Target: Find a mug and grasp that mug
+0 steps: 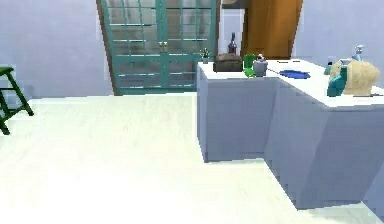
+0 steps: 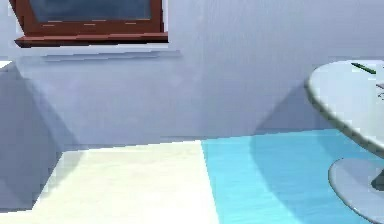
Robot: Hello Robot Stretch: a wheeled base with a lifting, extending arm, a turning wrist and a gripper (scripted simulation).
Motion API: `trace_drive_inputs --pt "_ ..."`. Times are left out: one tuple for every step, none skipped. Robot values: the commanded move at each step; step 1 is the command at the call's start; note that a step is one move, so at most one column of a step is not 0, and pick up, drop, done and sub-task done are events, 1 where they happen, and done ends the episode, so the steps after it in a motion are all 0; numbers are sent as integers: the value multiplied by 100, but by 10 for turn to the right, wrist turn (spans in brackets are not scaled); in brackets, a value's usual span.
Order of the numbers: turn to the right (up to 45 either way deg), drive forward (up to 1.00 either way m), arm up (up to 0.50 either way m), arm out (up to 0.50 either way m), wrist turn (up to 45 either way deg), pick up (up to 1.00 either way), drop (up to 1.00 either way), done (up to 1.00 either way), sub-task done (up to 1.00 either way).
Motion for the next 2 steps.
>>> trace_drive_inputs --pt "0 100 0 0 0 0 0 0 0" --pt "-90 0 0 0 0 0 0 0 0"
